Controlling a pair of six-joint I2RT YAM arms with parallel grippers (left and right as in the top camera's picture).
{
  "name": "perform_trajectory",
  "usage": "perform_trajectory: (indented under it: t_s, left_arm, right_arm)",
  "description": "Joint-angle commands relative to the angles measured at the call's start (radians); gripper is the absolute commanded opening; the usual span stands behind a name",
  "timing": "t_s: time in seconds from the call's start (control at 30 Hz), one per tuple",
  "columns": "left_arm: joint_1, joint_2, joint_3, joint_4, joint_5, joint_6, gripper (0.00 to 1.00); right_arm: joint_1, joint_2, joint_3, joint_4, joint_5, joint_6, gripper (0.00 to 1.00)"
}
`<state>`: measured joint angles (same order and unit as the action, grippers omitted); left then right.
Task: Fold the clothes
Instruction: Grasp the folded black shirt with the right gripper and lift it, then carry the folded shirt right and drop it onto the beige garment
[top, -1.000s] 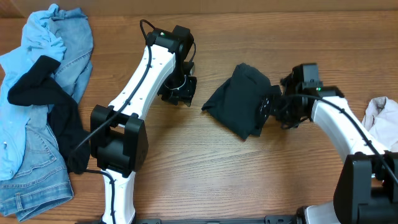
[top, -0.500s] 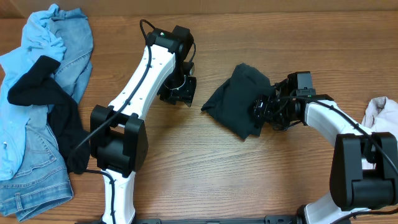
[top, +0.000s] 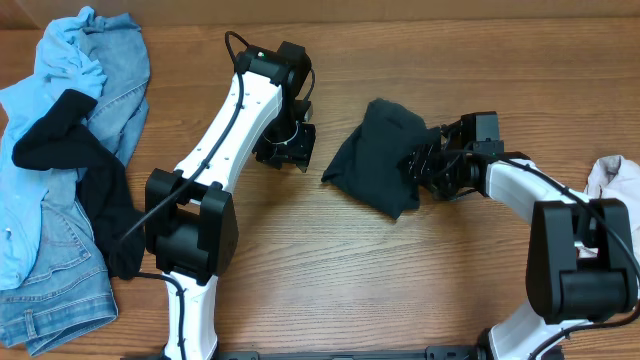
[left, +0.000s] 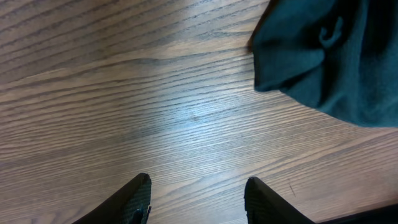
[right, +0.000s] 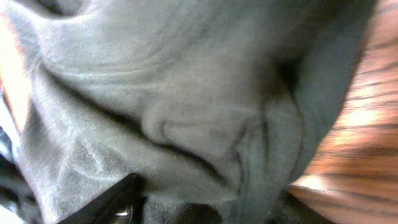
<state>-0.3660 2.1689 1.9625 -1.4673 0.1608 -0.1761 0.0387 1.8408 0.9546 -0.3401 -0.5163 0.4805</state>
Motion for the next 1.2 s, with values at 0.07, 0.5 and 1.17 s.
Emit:
perform_trajectory:
  t_s: [0.07, 0.5, 1.17]
  left_arm:
    - [0.003, -0.024, 0.009, -0.003, -0.008, 0.019, 0.52]
    - [0.003, -0.024, 0.009, -0.02, -0.014, 0.019, 0.52]
    - [0.003, -0.024, 0.009, -0.022, -0.011, 0.018, 0.52]
  right_arm:
    - [0.006, 0.067, -0.019, 0.027, 0.043, -0.017, 0.24]
    - [-0.13, -0.227, 0.227, -0.315, 0.293, -0.141, 0.04]
    - [-0.793, -0.288, 0.579, -0.536, 0.288, -0.169, 0.04]
